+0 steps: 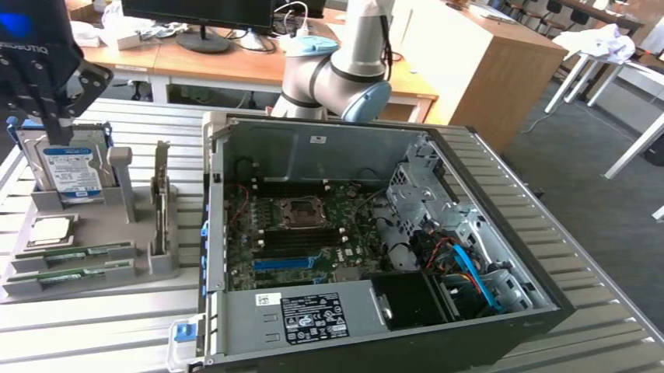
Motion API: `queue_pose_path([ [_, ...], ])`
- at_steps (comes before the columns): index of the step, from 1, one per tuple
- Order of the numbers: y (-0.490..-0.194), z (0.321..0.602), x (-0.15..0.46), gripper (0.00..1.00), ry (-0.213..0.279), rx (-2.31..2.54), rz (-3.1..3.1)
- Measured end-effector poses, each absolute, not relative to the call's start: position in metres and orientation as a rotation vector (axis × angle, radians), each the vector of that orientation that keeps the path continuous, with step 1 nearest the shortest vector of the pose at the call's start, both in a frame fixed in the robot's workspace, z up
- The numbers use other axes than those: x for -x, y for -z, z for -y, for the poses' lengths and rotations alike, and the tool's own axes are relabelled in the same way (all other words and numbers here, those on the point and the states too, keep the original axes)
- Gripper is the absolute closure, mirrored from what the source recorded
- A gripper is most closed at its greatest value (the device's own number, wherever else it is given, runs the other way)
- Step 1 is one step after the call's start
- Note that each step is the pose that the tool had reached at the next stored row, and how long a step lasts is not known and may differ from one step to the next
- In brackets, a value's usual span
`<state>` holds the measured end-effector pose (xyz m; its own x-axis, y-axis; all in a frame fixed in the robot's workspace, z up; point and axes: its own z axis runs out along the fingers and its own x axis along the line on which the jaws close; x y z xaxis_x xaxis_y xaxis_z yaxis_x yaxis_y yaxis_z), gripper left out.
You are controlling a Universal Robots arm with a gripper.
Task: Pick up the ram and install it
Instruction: 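Reach for the ram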
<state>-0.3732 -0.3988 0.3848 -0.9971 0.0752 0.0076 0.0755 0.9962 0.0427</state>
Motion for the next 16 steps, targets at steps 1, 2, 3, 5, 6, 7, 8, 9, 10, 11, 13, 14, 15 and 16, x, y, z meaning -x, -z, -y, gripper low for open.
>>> queue_pose_path([
  [1,-0.3847,0.3988,0.3753,0.90,0.067,0.118,3.132],
  [2,-0.3847,0.3988,0.3771,0.90,0.067,0.118,3.131],
  [3,-0.3845,0.3988,0.3784,0.90,0.067,0.118,3.131],
  [5,-0.3845,0.3988,0.3785,0.90,0.067,0.118,3.131],
  [6,-0.3845,0.3988,0.3785,0.90,0.067,0.118,3.131],
  [7,-0.3845,0.3988,0.3785,0.90,0.067,0.118,3.131],
  [8,-0.3845,0.3988,0.3786,0.90,0.067,0.118,3.131],
  [9,-0.3845,0.3988,0.3786,0.90,0.067,0.118,3.131],
  [10,-0.3845,0.3988,0.3786,0.90,0.067,0.118,3.131],
  [11,-0.3845,0.3988,0.3786,0.90,0.067,0.118,3.131],
  [13,-0.3845,0.3993,0.3788,0.90,0.067,0.119,3.131],
  [14,-0.3845,0.3999,0.3788,0.90,0.067,0.119,3.131],
  [15,-0.3845,0.4008,0.3787,0.90,0.067,0.118,3.131],
  [16,-0.3845,0.4021,0.3786,0.90,0.067,0.118,3.131],
])
